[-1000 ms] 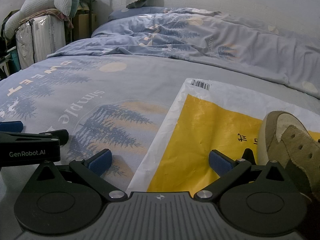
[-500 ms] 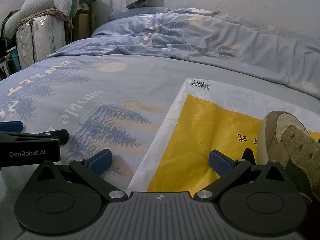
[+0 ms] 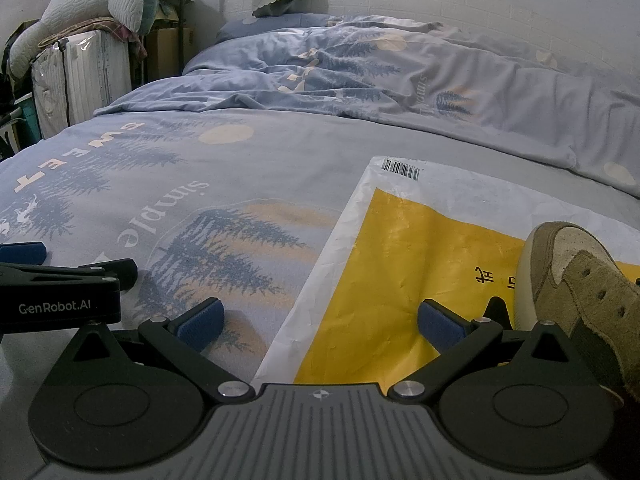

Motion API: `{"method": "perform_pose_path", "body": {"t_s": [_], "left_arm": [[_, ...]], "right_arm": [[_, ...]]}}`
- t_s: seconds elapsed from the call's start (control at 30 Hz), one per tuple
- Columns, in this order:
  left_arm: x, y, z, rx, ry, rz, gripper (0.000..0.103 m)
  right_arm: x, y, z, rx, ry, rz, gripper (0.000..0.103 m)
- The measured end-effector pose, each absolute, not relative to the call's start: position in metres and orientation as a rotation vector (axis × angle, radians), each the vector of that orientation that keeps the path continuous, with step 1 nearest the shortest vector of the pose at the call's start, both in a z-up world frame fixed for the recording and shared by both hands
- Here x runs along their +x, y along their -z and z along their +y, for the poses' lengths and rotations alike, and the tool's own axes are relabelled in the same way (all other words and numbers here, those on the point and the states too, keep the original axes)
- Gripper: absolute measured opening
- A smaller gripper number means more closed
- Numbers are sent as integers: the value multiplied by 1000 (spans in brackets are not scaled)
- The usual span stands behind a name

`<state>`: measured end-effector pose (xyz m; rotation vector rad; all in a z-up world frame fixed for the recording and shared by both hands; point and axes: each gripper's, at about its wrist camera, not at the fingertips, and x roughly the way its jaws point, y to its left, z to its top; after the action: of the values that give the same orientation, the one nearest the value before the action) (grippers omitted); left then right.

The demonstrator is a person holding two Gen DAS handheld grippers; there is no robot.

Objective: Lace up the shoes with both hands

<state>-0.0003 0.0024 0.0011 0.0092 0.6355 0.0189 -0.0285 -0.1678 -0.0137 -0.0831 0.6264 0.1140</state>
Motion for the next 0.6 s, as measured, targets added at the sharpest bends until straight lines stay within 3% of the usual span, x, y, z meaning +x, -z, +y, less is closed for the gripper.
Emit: {"method": "perform_pose_path", "body": {"t_s": [0.6], "left_arm": [[0, 0, 1, 9, -20, 636, 103]], "right_arm": [[-28, 14, -168, -83, -114, 626, 103]]}}
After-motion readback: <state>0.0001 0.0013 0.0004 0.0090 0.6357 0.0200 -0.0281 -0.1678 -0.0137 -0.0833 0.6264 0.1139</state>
